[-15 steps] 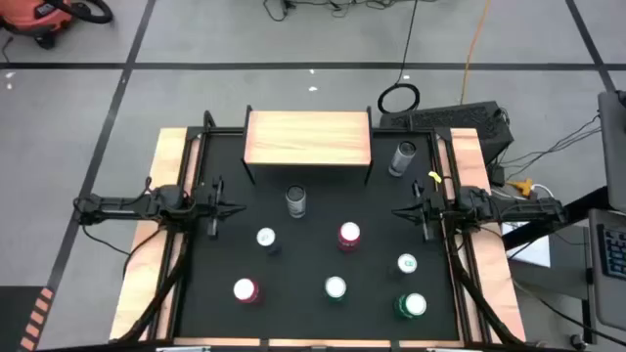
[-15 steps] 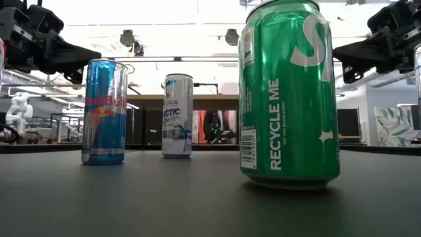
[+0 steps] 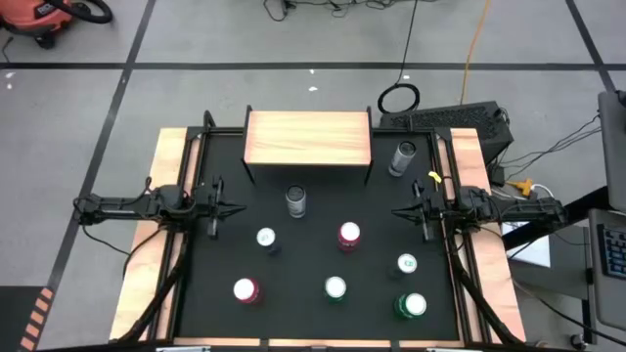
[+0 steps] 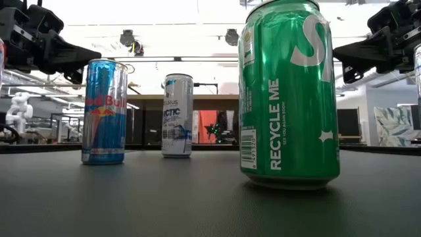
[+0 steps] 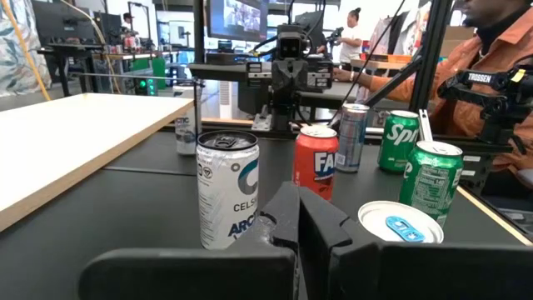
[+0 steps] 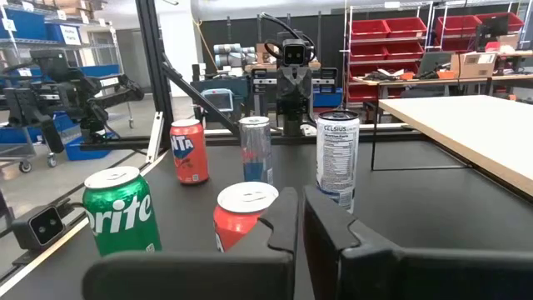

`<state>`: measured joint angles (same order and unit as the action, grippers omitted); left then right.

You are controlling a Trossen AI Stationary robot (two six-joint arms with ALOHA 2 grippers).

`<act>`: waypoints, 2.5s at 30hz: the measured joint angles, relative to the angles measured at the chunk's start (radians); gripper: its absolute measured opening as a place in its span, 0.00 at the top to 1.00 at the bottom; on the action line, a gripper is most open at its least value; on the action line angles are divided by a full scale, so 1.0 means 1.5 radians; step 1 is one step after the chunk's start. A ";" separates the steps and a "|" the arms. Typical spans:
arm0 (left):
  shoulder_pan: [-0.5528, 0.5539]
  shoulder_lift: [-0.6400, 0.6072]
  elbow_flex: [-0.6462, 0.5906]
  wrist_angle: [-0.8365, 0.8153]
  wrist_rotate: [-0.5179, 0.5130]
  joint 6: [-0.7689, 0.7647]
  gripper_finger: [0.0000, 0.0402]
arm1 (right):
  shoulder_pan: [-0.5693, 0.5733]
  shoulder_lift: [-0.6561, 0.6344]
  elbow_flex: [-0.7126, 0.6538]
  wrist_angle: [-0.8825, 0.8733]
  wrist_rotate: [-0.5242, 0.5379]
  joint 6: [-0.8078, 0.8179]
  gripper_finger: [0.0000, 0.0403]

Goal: Place canned beverage on shelf

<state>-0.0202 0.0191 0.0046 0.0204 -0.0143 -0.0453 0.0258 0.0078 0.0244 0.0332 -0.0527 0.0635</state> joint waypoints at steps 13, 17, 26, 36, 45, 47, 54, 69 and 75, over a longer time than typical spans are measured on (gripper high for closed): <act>0.000 0.000 0.000 0.000 0.000 0.000 1.00 | 0.000 0.000 0.000 0.000 0.000 0.000 1.00; 0.000 0.000 0.000 0.000 0.000 0.000 1.00 | 0.000 0.000 0.000 0.000 0.000 0.000 1.00; 0.000 0.000 0.000 0.000 0.000 0.000 1.00 | 0.000 0.000 0.000 0.000 0.000 0.000 1.00; 0.000 0.000 0.000 0.000 0.000 0.000 1.00 | 0.000 0.000 0.000 0.000 0.000 0.000 1.00; 0.000 0.000 0.000 0.000 0.000 0.000 1.00 | 0.000 0.000 0.000 0.000 0.000 0.000 1.00; 0.000 0.000 0.000 0.000 0.000 0.000 1.00 | 0.000 0.000 0.000 0.000 0.000 0.000 1.00; 0.000 0.000 0.000 0.000 0.000 0.000 1.00 | 0.000 0.000 0.000 0.000 0.000 0.000 1.00; 0.000 0.000 0.000 0.000 0.000 0.000 1.00 | 0.000 0.000 0.000 0.000 0.000 0.000 1.00; 0.000 0.000 0.000 0.000 0.000 0.000 1.00 | 0.000 0.000 0.000 0.017 -0.001 0.000 1.00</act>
<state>-0.0200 0.0190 0.0044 0.0204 -0.0143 -0.0453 0.0261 0.0074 0.0244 0.0586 -0.0536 0.0631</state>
